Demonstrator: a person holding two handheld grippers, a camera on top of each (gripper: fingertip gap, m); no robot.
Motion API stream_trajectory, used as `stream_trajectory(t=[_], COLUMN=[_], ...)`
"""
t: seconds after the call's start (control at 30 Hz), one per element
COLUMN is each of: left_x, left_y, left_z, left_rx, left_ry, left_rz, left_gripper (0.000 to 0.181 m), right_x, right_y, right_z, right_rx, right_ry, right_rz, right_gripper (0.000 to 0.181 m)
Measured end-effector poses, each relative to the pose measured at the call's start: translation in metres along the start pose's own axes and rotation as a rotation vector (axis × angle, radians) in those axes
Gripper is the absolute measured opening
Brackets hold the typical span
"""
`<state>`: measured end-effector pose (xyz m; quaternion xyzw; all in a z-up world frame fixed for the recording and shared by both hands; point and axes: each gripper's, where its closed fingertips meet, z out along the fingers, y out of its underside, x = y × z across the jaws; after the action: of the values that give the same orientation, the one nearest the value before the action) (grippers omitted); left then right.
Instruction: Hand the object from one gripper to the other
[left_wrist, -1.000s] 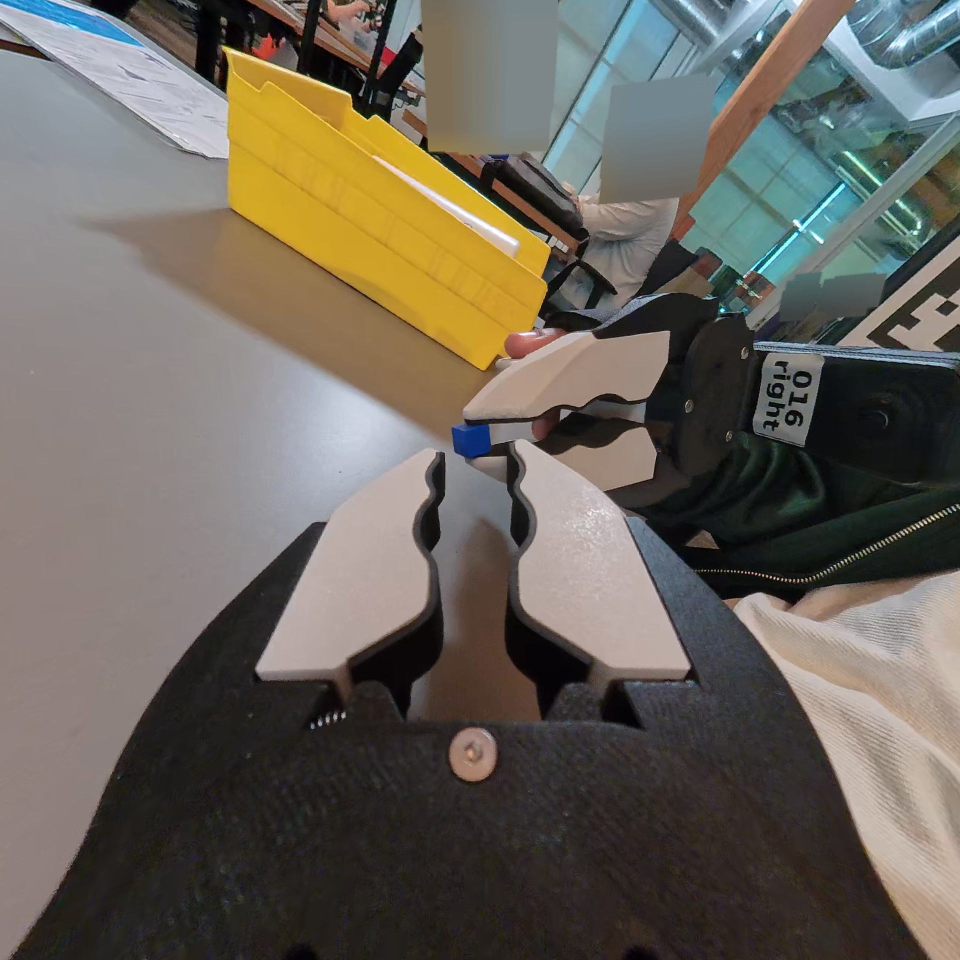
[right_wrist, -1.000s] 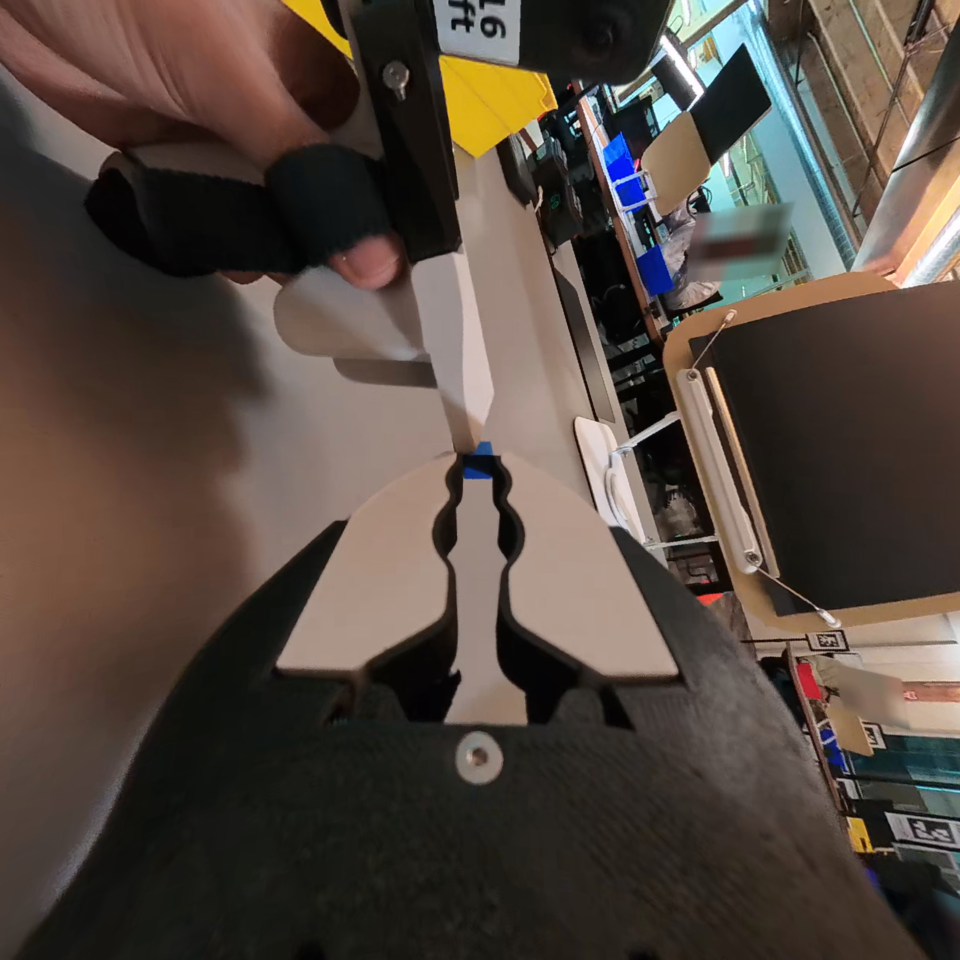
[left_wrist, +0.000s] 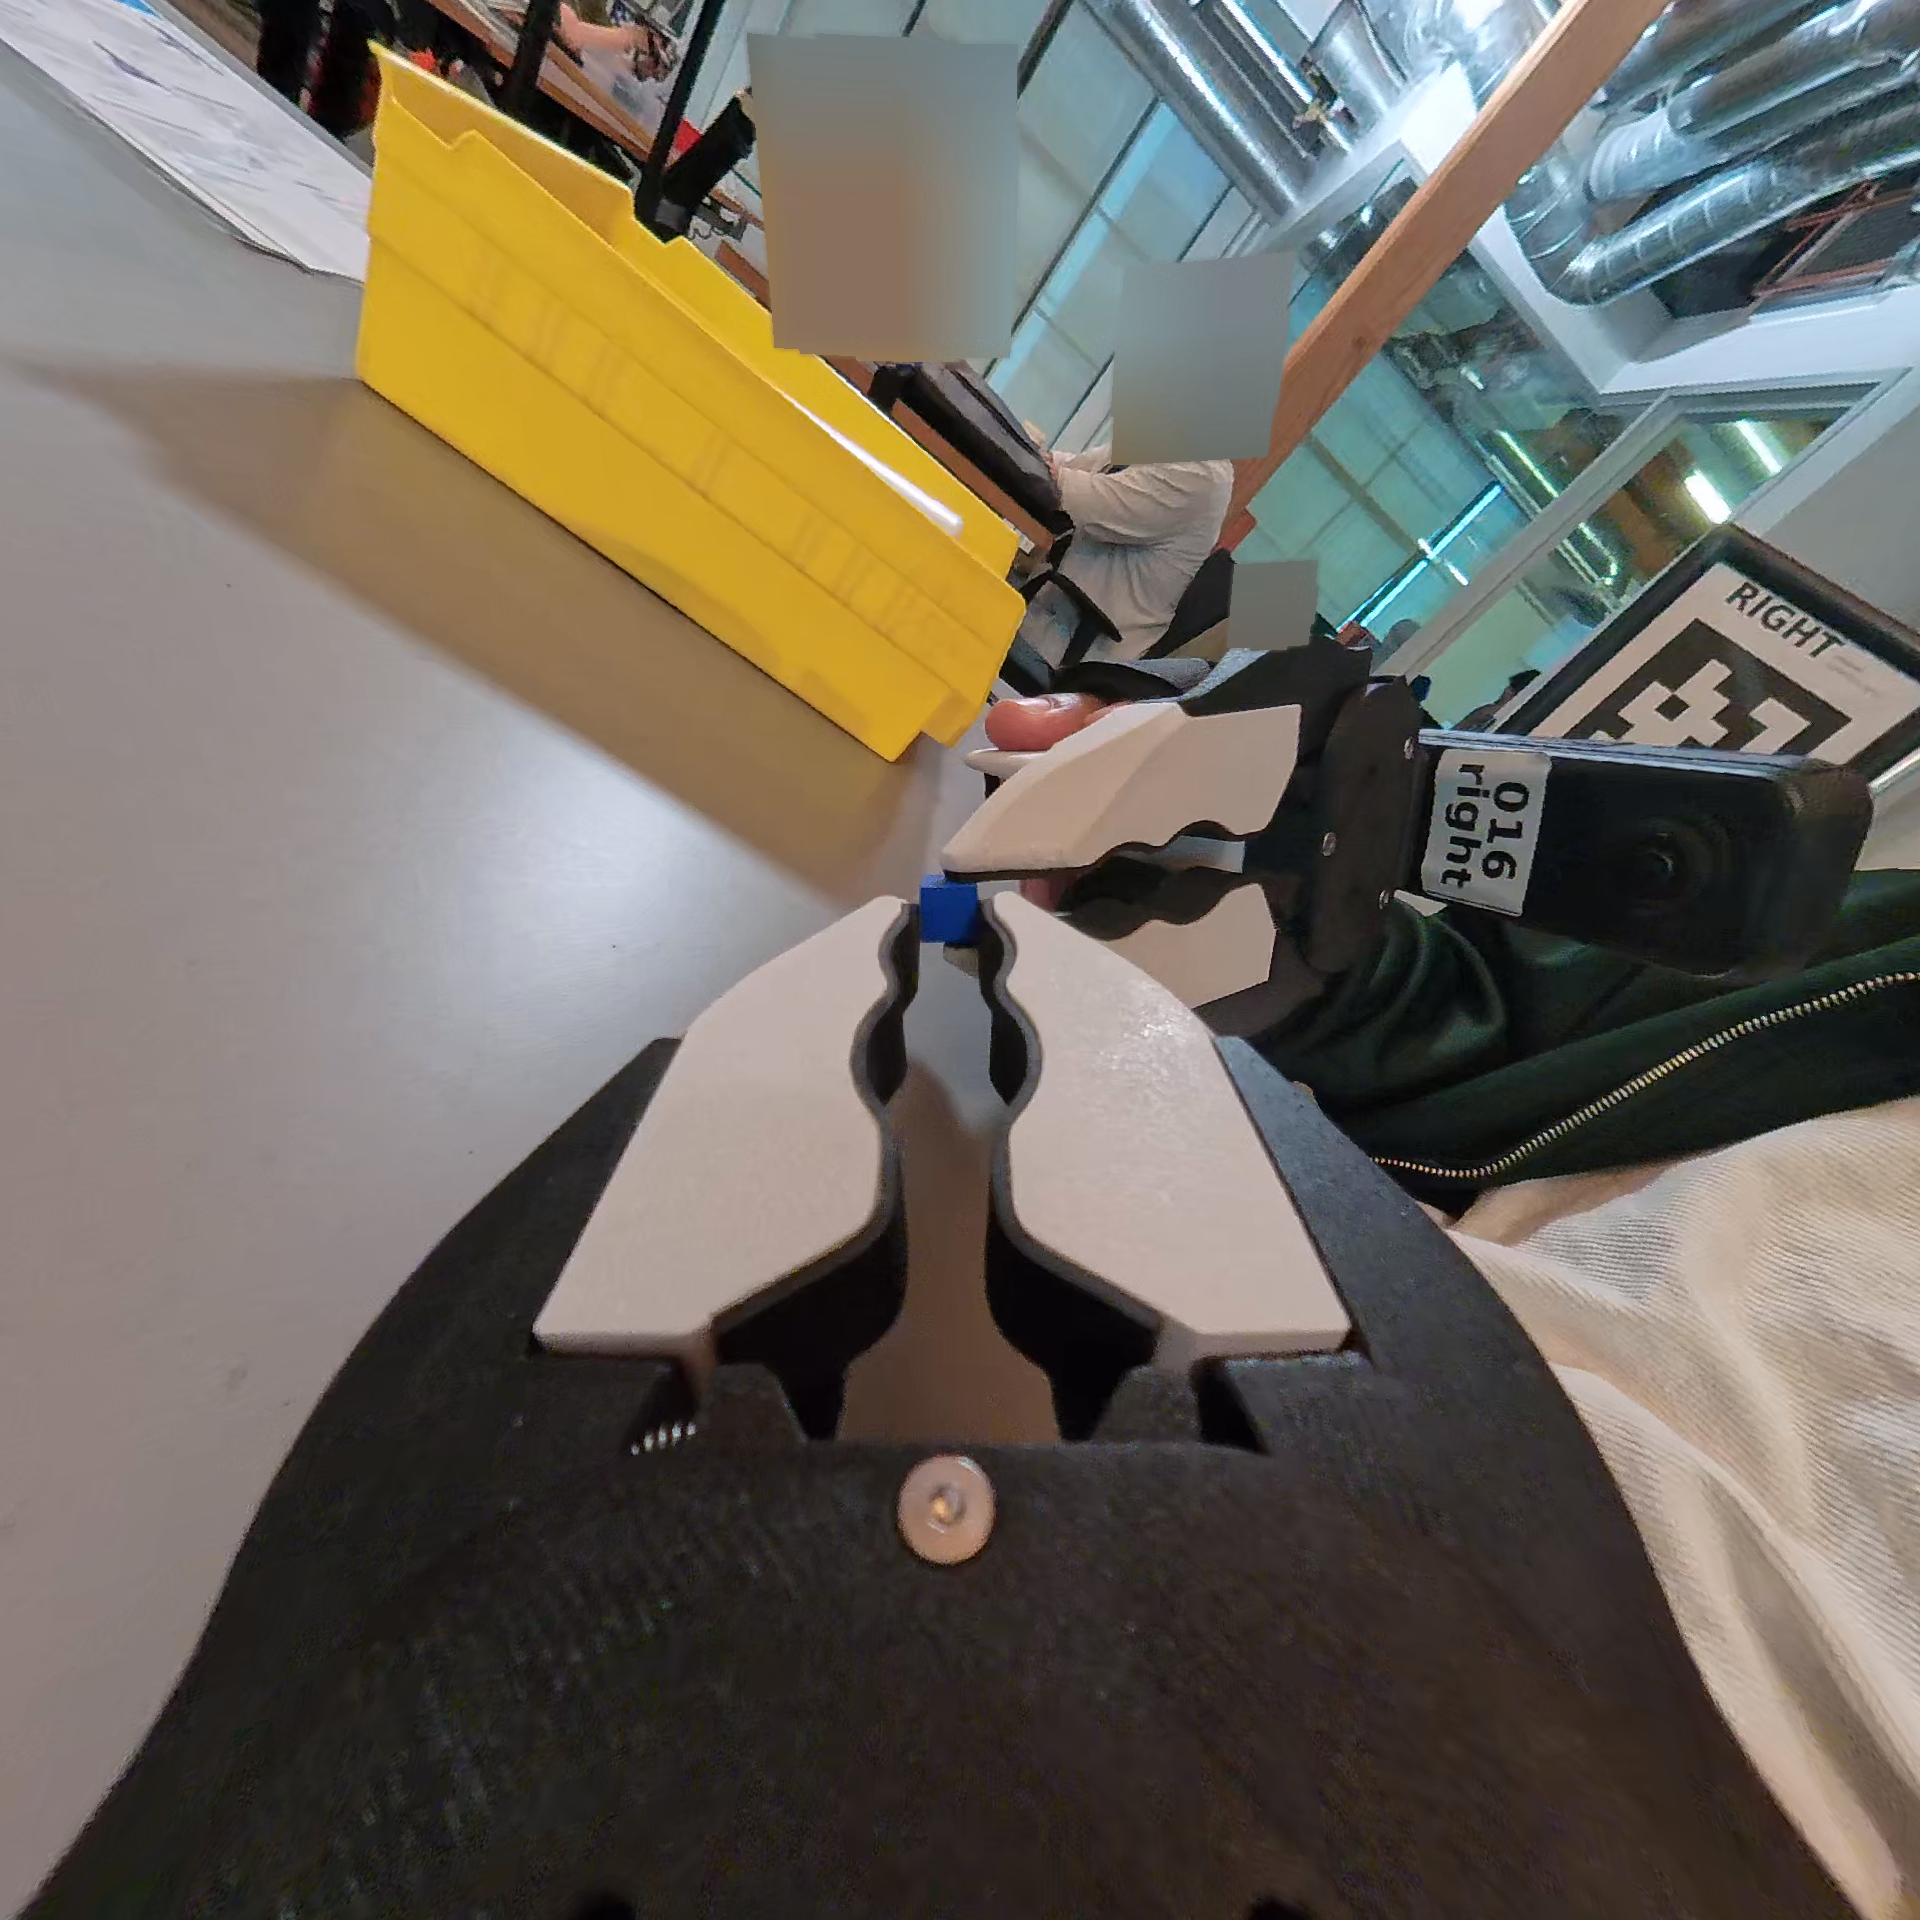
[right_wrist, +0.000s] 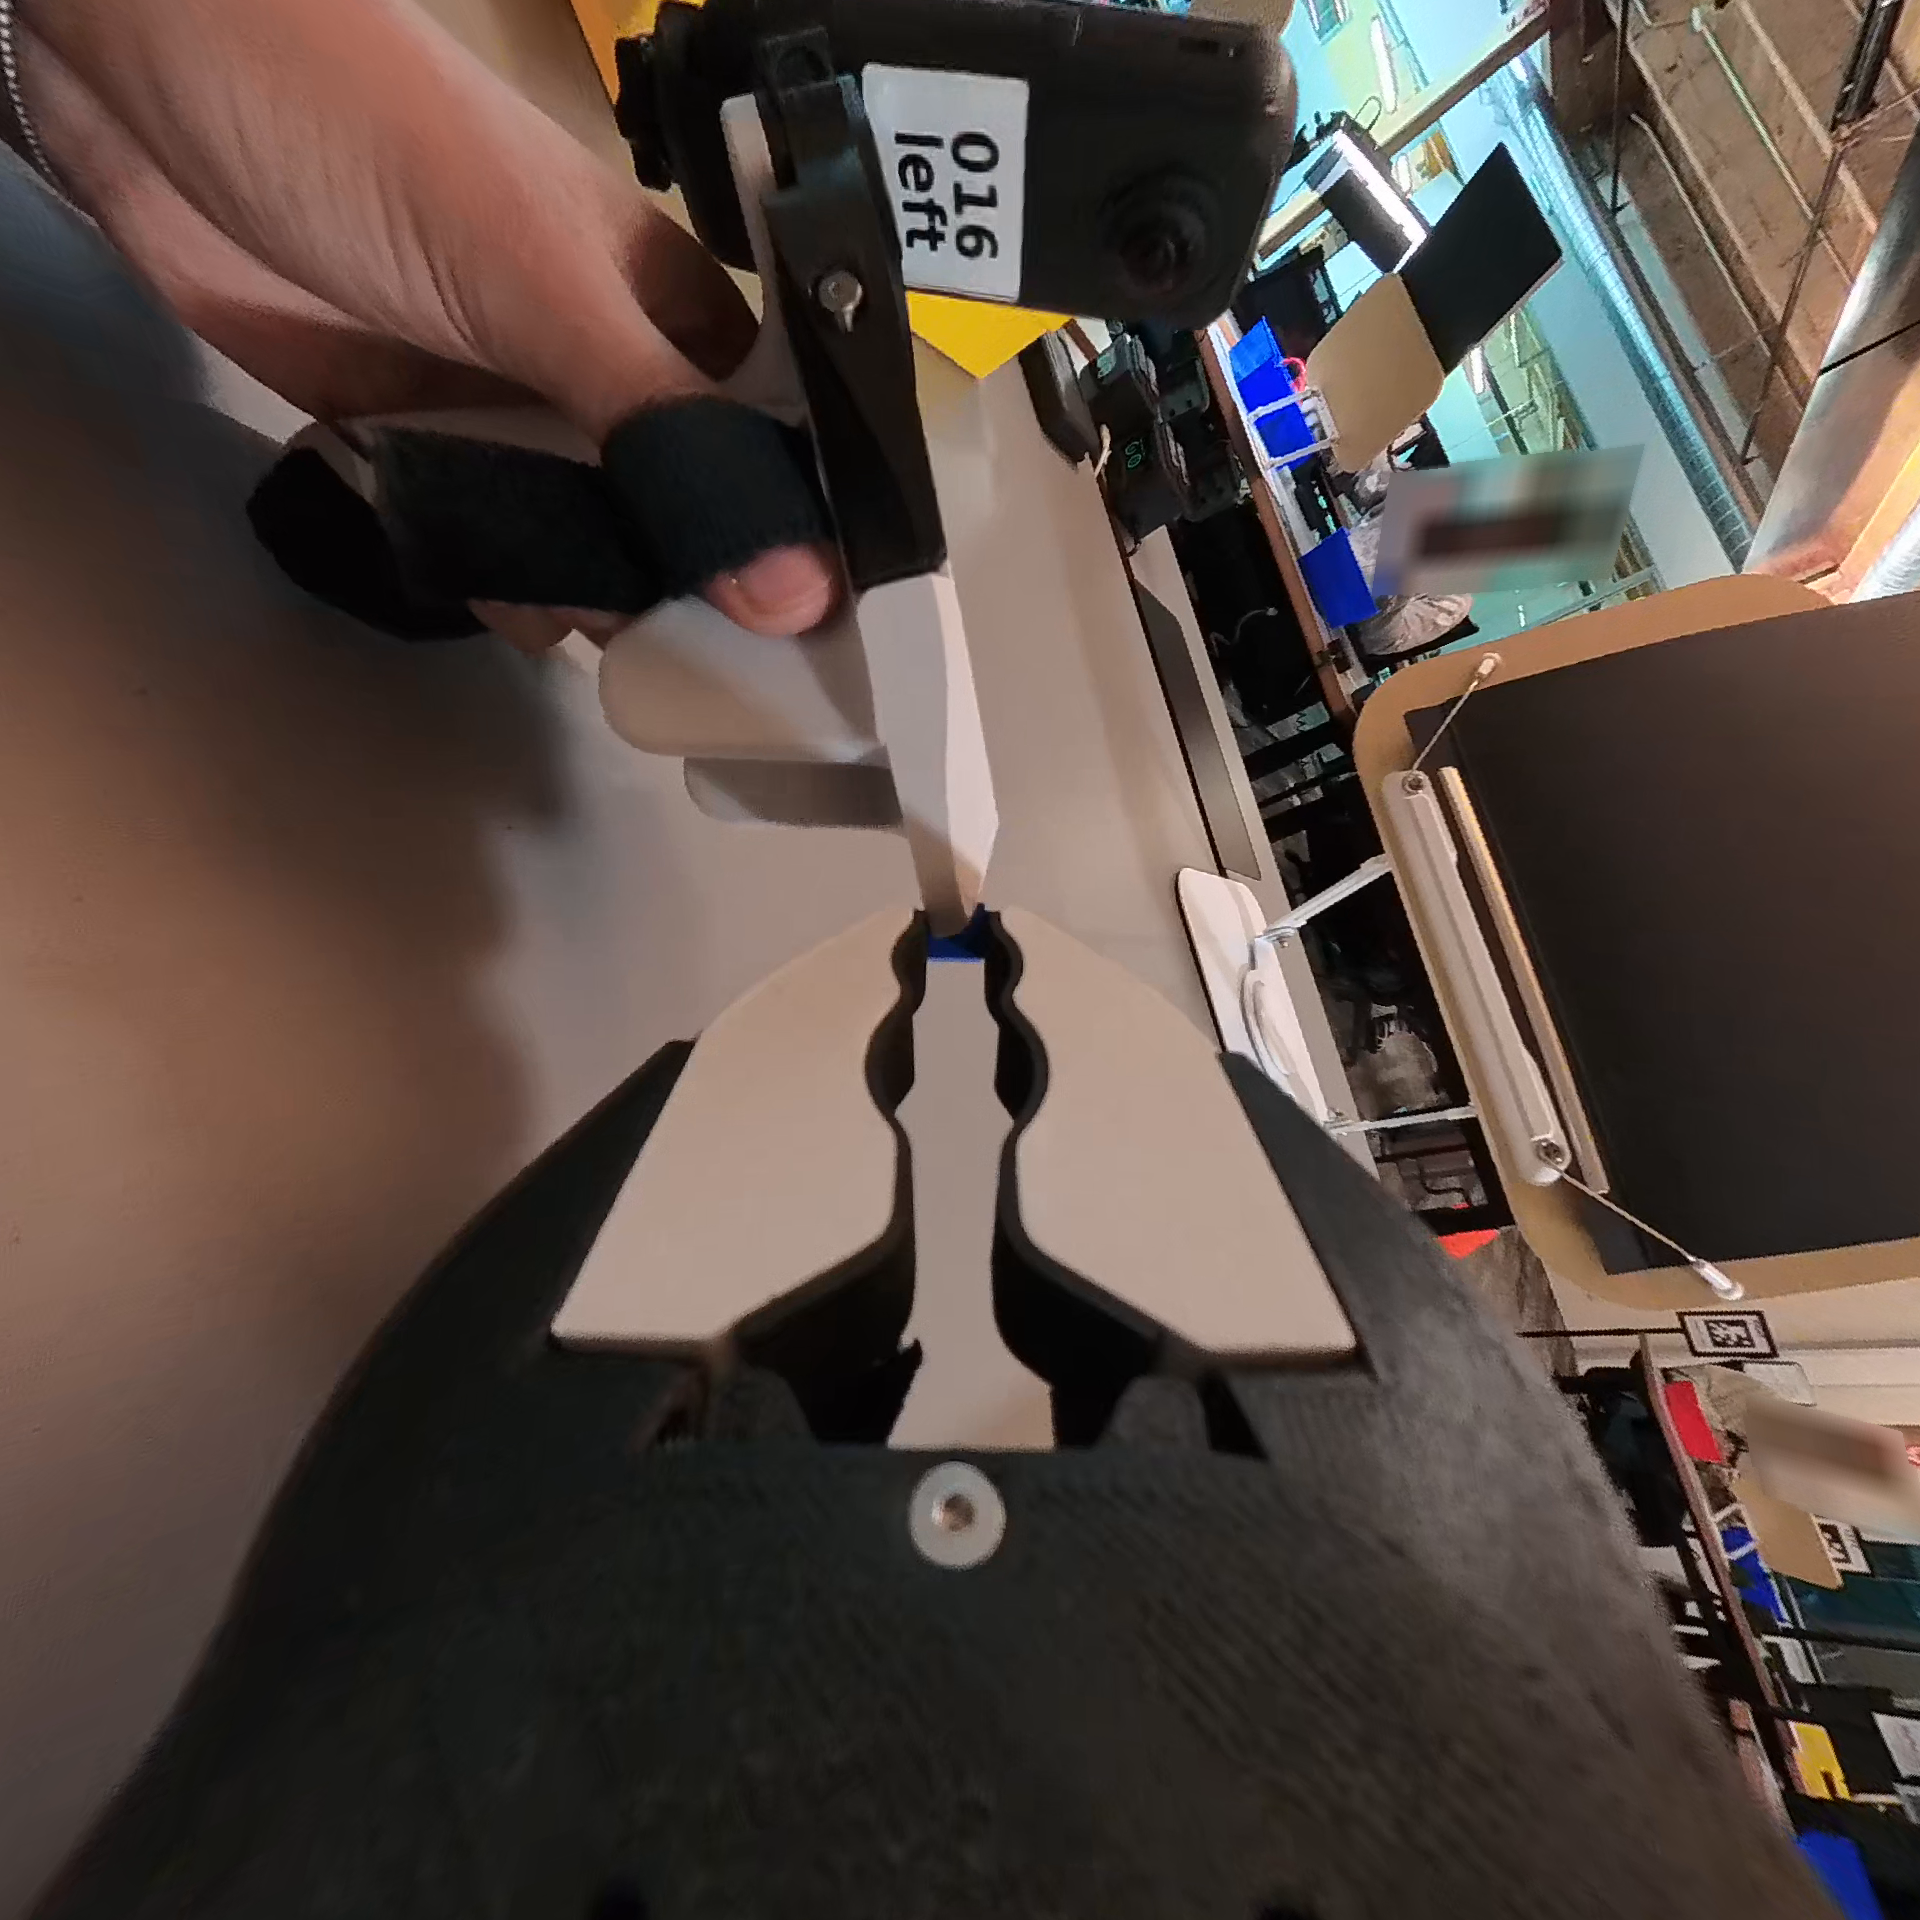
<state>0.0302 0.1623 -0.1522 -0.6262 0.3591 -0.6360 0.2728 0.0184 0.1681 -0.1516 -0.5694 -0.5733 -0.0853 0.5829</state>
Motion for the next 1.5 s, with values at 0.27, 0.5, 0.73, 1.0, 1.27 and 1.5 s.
stream_trajectory(t=[0.27,0.5,0.73,1.0,1.27,1.5], left_x=[0.003,0.004,0.017,0.035,0.037,0.040], left_y=[-0.005,-0.018,-0.023,-0.020,-0.016,-0.016], left_z=[-0.002,-0.011,-0.013,-0.008,-0.005,-0.005], left_rx=[0.029,0.128,0.160,0.136,0.109,0.105], left_ry=[0.035,0.116,0.176,0.194,0.141,0.027], left_rz=[-0.032,-0.122,-0.054,0.137,0.275,0.617], left_gripper=[0.011,0.011,0.010,0.010,0.010,0.010], right_x=[0.004,0.022,0.025,0.028,0.027,0.025], right_y=[-0.001,0.005,-0.005,-0.020,-0.021,-0.019], right_z=[0.001,-0.003,-0.011,-0.021,-0.023,-0.024], right_rx=[0.041,0.155,0.354,0.485,0.518,0.574], right_ry=[0.013,-0.030,-0.265,-0.434,-0.526,-0.853], right_rz=[0.036,0.373,0.859,1.111,1.239,1.676], right_gripper=[0.029,0.048,0.032,0.021,0.016,0.028])
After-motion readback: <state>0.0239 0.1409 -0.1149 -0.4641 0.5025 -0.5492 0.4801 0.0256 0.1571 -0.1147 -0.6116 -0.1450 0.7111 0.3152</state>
